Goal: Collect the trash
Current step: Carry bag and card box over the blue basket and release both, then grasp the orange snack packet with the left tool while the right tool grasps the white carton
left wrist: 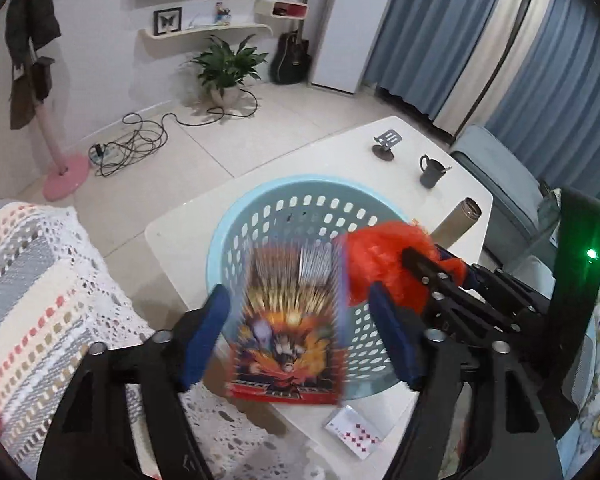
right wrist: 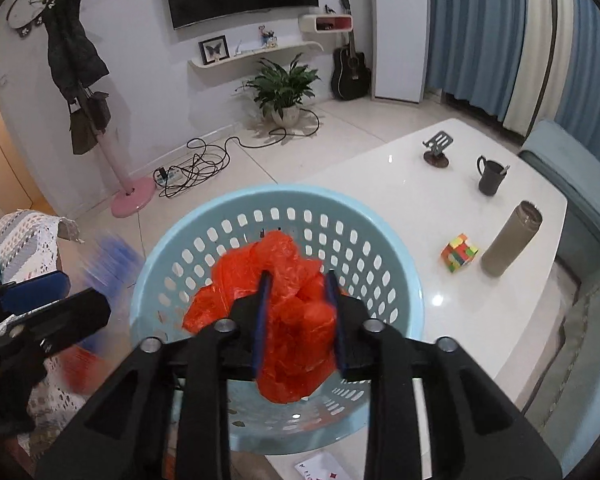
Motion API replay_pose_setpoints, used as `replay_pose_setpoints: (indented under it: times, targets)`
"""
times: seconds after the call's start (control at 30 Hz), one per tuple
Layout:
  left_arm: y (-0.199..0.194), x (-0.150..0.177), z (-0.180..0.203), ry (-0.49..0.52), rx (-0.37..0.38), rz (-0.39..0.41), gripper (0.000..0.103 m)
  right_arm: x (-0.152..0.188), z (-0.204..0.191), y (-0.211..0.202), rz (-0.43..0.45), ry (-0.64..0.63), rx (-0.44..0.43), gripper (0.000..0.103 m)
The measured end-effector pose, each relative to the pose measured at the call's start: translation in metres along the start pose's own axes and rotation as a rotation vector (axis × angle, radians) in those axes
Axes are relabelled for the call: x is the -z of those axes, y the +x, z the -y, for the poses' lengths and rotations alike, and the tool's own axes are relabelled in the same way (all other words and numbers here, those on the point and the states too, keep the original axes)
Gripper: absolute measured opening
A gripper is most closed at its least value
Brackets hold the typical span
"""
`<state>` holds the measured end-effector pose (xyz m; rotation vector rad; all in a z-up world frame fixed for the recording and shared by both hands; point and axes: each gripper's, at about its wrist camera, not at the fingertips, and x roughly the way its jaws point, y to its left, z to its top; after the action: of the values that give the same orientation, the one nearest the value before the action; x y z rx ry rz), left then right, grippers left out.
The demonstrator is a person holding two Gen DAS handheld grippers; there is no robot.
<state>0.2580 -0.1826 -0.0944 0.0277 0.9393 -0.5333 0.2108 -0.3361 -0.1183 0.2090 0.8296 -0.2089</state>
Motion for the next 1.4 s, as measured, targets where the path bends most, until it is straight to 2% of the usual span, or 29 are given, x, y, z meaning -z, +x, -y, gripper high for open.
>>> replay_pose_setpoints:
  times: [0.03, 0.1, 0.4, 0.5, 0.7, 0.9, 1.03, 1.2, 1.27, 1.4]
  targets:
    - [-0.001, 0.002, 0.000, 0.003, 0.000, 0.004, 0.075, 0.001, 0.002, 0.000, -0.001, 0.008, -0.004, 0.042]
    - [-0.004, 0.002, 0.000, 0.005, 0.005, 0.005, 0.077, -0.001, 0.005, 0.001, 0.007, 0.016, 0.001, 0.053]
    - [-0.031, 0.014, -0.013, -0.038, 0.005, 0.043, 0.079, 0.005, 0.000, -0.010, -0.001, 0.013, -0.026, 0.053]
    - [-0.051, 0.023, -0.016, -0.044, -0.023, 0.084, 0.079, 0.007, -0.010, -0.023, 0.025, -0.007, -0.031, 0.062]
    - [-0.118, 0.043, -0.031, -0.079, -0.080, 0.209, 0.079, 0.003, -0.045, -0.076, 0.141, -0.074, -0.098, 0.066]
    - [-0.193, 0.071, -0.057, -0.123, -0.215, 0.341, 0.082, 0.009, -0.096, -0.117, 0.216, -0.159, -0.181, 0.072]
    - [-0.226, 0.091, -0.094, -0.188, -0.325, 0.375, 0.084, 0.023, -0.136, -0.125, 0.208, -0.233, -0.232, 0.072]
    - [-0.259, 0.104, -0.168, -0.342, -0.441, 0.419, 0.084, 0.038, -0.180, -0.125, 0.171, -0.312, -0.282, 0.072]
    - [-0.268, 0.103, -0.193, -0.369, -0.470, 0.406, 0.083, 0.042, -0.197, -0.128, 0.167, -0.343, -0.300, 0.072]
    - [-0.271, 0.095, -0.232, -0.419, -0.471, 0.353, 0.081, 0.048, -0.218, -0.134, 0.169, -0.383, -0.319, 0.072]
